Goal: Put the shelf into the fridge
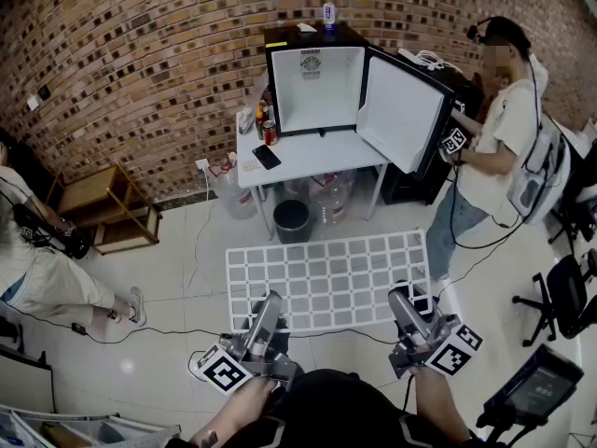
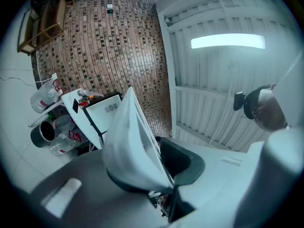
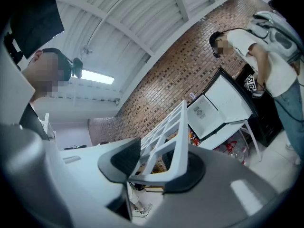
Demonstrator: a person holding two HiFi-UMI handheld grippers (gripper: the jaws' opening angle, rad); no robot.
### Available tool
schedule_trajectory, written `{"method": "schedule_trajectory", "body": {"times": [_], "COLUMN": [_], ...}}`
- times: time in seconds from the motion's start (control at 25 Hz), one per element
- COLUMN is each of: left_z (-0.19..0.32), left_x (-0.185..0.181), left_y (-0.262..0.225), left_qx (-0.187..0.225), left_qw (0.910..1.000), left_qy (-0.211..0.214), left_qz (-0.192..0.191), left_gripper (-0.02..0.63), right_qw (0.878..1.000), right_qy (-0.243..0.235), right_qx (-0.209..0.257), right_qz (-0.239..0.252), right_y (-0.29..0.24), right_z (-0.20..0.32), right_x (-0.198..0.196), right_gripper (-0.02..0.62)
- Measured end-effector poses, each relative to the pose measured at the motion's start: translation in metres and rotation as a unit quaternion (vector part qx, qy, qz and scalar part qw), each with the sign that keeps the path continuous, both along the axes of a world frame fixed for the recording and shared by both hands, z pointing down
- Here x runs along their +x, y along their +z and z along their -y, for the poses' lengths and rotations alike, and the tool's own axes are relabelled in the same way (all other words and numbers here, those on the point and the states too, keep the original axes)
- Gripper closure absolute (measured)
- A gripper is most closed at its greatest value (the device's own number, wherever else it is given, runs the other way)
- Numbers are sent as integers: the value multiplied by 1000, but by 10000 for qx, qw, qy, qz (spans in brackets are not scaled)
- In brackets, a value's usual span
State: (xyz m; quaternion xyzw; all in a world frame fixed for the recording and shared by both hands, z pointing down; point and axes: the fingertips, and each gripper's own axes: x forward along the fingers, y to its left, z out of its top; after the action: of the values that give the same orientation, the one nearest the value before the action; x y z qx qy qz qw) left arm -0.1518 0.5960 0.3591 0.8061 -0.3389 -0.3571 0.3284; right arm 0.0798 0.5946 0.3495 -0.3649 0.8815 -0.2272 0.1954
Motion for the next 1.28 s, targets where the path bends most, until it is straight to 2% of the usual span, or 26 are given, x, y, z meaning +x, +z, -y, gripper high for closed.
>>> {"method": "schedule_trajectory", "body": {"times": [0.12, 0.2, 0.64, 0.84, 0.96, 1.28], "left_z": [8, 13, 38, 45, 54, 85], "left_x": [24, 25, -17, -18, -25, -44], "left_y": [7, 8, 8, 23, 16, 11], "left_qx": [-14, -11, 82, 112, 50, -48], "left_qw": [10000, 10000, 9995, 9989, 9985, 9992], "left_qy": [21, 42, 309, 453, 538, 400], "left_qz": [-22, -39, -54, -43, -69, -50], "left_gripper": [532, 532, 532, 532, 531, 532], "right_qw": [10000, 10000, 9995, 9990, 9986, 9994], "right_qy": [10, 28, 290, 430, 506, 328], "right_qx": [-10, -2, 58, 60, -18, -65], "right_qz": [-21, -36, -72, -96, -130, -98], "right_y": [5, 5, 4, 19, 11, 8], "right_z": [7, 12, 25, 26, 32, 70], "right_x": [24, 25, -18, -20, -27, -45], "right_gripper": [442, 442, 442, 442, 442, 442]}}
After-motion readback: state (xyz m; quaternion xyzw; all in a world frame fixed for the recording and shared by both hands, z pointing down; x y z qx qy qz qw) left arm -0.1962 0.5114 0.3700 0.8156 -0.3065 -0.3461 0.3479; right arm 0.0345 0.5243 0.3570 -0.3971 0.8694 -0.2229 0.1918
